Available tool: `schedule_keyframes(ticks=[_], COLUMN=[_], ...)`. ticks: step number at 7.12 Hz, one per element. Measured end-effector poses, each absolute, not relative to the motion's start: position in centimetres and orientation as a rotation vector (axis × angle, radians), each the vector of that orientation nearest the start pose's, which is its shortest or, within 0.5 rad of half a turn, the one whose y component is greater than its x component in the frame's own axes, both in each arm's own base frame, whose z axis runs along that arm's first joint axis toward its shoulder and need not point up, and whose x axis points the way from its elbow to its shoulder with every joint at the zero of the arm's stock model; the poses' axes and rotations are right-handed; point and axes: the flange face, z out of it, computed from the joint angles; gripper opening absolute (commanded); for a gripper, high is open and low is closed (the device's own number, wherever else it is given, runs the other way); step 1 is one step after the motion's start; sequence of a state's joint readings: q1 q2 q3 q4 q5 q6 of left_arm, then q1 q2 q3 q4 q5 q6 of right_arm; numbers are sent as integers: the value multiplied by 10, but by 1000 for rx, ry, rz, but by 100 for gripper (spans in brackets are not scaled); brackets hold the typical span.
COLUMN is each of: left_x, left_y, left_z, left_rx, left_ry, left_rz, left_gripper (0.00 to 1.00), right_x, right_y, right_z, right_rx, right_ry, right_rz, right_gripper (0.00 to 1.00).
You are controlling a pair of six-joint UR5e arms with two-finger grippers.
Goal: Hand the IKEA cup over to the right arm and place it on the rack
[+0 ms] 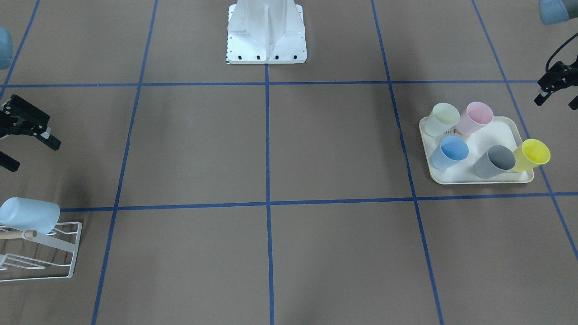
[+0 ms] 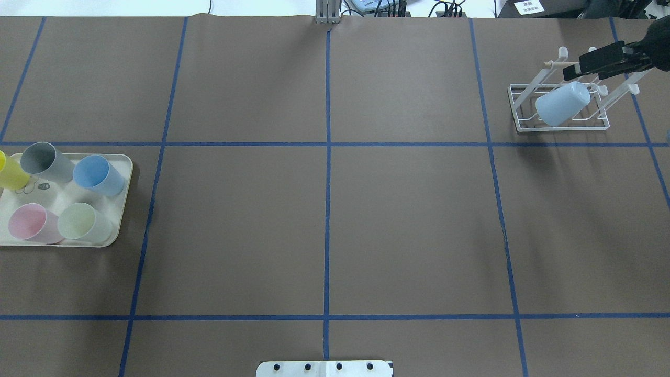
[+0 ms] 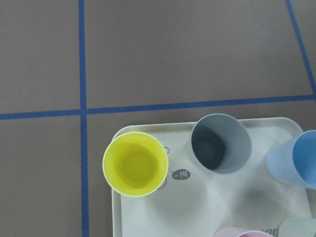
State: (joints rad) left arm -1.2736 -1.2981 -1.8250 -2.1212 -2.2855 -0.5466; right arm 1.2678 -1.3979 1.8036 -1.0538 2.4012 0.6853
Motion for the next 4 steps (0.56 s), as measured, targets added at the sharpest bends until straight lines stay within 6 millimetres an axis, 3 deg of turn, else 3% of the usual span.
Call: schedule_keyframes(ticks=[2, 4], left_x=[88, 124], left_y=[-399, -396], left_z=[600, 597], left_rx=[93, 44], left_ry=[848, 855], left_rz=[-25, 8], left_gripper=[99, 90], right_x=[-93, -90], right_y=[-535, -532], right_z=[411, 425], right_rx=[394, 396], right_ry=[-1034, -997], right_rz=[6, 32], right_gripper=[99, 99])
